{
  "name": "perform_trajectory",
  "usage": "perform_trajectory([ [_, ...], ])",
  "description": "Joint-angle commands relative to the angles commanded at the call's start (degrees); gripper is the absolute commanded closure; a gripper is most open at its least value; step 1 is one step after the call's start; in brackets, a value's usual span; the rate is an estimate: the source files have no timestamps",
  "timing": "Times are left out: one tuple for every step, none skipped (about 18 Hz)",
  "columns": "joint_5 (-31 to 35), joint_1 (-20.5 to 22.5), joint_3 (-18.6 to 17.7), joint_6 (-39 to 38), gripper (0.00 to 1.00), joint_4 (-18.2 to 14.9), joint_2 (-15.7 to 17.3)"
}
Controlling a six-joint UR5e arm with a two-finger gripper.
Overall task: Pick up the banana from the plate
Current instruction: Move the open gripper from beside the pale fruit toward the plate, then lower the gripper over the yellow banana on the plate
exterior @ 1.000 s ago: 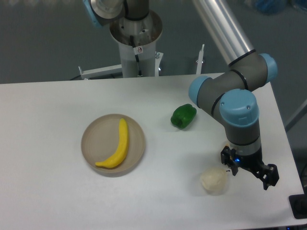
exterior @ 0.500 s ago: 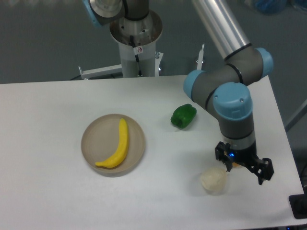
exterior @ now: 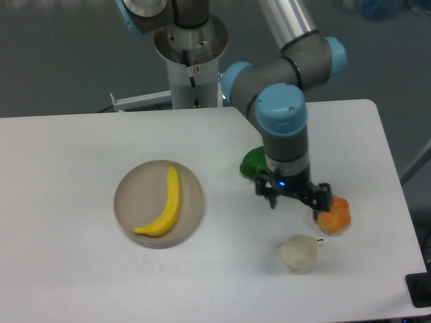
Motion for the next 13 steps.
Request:
perform_trajectory([
  [-0.7, -0.9, -0.4, -2.0, 0.0, -0.4, 0.2],
  [-1.3, -1.8, -1.3, -4.1, 0.0, -0.4, 0.4],
  [-2.3, -2.6, -2.7, -5.7, 0.0, 0.1, 0.9],
  [-3.1, -2.8, -3.4, -6.4, 0.0, 0.2, 1.2],
  [-4.0, -3.4, -3.8, -6.6, 0.0, 0.2, 1.3],
  [-4.4, -4.4, -4.5, -6.8, 0.0, 0.3, 1.4],
  [-4.5, -5.0, -5.5, -7.1, 0.0, 0.3, 1.5],
  [-4.6, -5.7, -6.5, -7.6, 0.0, 0.4, 1.7],
  [-4.8, -6.3, -7.5, -8.1, 0.0, 0.6, 1.8],
  [-5.2, -6.9, -8.1, -8.7, 0.0, 1.0, 1.5],
  [-5.5, -7.6, -8.3, -9.9, 0.0, 1.9, 1.2],
  [-5.6, -8.4, -8.4, -11.1, 0.0, 3.2, 0.8],
  [-5.6, -9.3, -9.0, -12.1, 0.0, 4.3, 0.4],
])
